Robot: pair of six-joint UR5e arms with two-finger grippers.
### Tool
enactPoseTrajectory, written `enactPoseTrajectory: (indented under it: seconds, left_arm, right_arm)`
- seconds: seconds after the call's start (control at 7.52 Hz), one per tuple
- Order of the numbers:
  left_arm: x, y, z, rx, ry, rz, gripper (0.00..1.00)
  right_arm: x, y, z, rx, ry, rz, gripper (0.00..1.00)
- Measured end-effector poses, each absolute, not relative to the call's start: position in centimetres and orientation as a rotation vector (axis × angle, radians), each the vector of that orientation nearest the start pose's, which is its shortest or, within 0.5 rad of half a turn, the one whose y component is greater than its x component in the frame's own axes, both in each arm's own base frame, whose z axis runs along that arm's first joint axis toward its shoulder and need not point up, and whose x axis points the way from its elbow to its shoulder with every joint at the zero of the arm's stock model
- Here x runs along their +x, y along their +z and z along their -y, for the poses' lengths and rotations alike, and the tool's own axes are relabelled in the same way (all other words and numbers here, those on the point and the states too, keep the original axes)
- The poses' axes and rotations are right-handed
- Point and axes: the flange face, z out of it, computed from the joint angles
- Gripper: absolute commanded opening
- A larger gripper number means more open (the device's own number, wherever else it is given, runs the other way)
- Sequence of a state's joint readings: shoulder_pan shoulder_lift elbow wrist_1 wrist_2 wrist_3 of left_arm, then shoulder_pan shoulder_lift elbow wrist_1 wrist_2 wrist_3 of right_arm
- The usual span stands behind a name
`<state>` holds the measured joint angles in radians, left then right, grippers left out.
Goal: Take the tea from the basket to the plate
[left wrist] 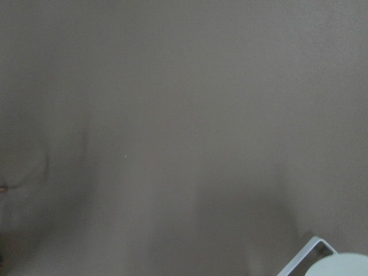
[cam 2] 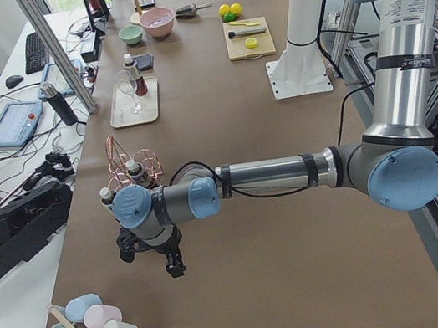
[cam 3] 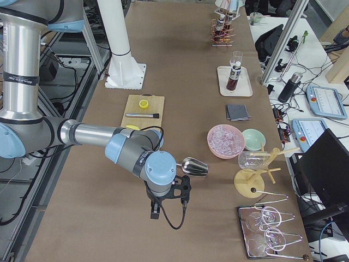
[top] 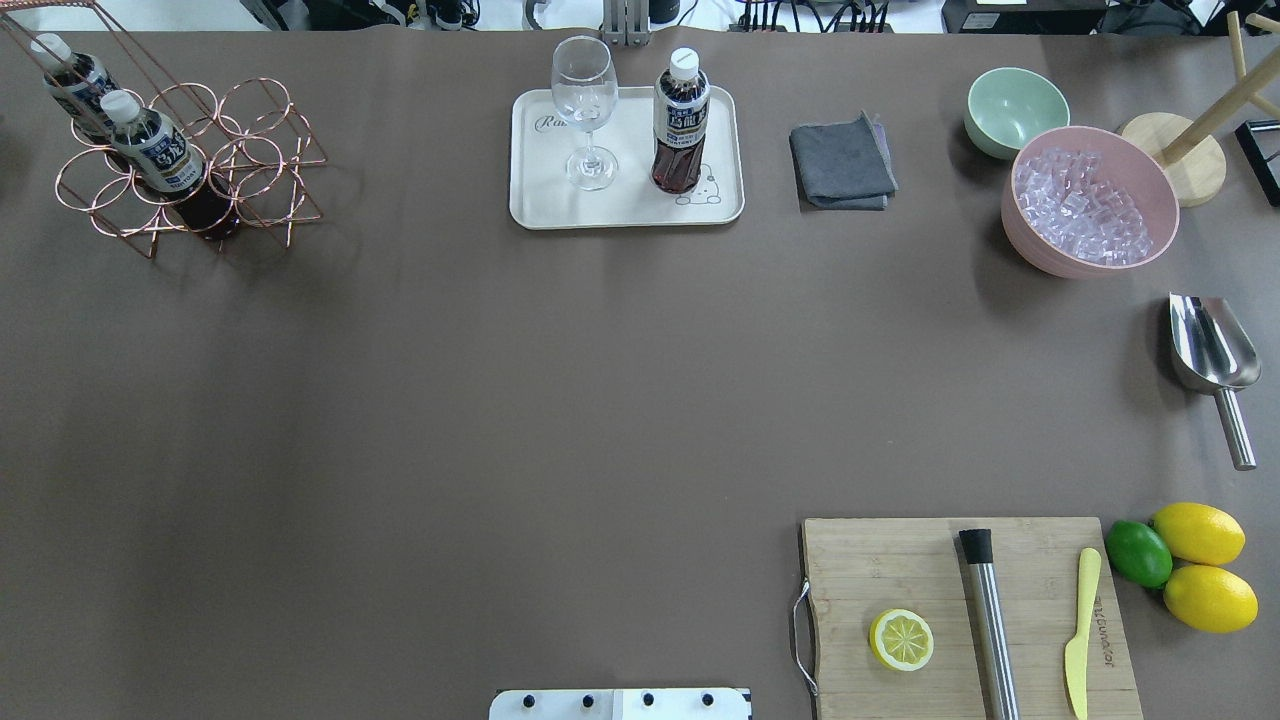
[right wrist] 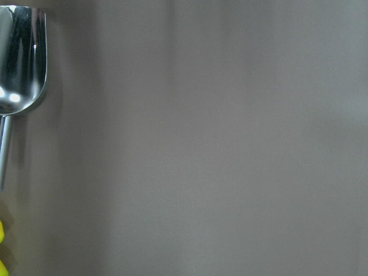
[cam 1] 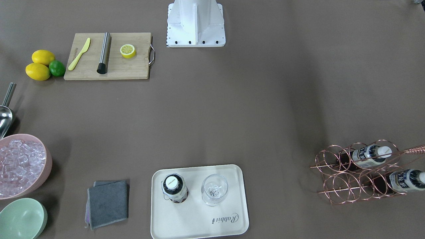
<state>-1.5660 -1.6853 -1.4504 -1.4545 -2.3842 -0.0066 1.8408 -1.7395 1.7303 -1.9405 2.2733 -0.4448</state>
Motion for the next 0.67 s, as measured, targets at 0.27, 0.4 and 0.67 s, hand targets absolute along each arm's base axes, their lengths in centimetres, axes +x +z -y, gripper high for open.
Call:
enactPoseTrajectory:
  seconds: [0.27, 0.4, 0.67]
  left_arm:
    - [-5.86, 67.47, 51.5, -0.127, -0.047, -0.812, 0.99]
    - [-5.89, 67.59, 51.29, -0.128, -0.048, -0.813, 0.99]
    - [-5.87, 67.79, 51.11, -0.131, -0.047, -0.812, 0.99]
  right_arm:
    - [16.92, 69.26, 35.3, -0.097, -0.033, 0.777, 1.0]
    - [16.92, 69.26, 35.3, -0.097, -0.033, 0.777, 1.0]
    - [16.91, 69.29, 35.29, -0.098, -0.032, 0.777, 1.0]
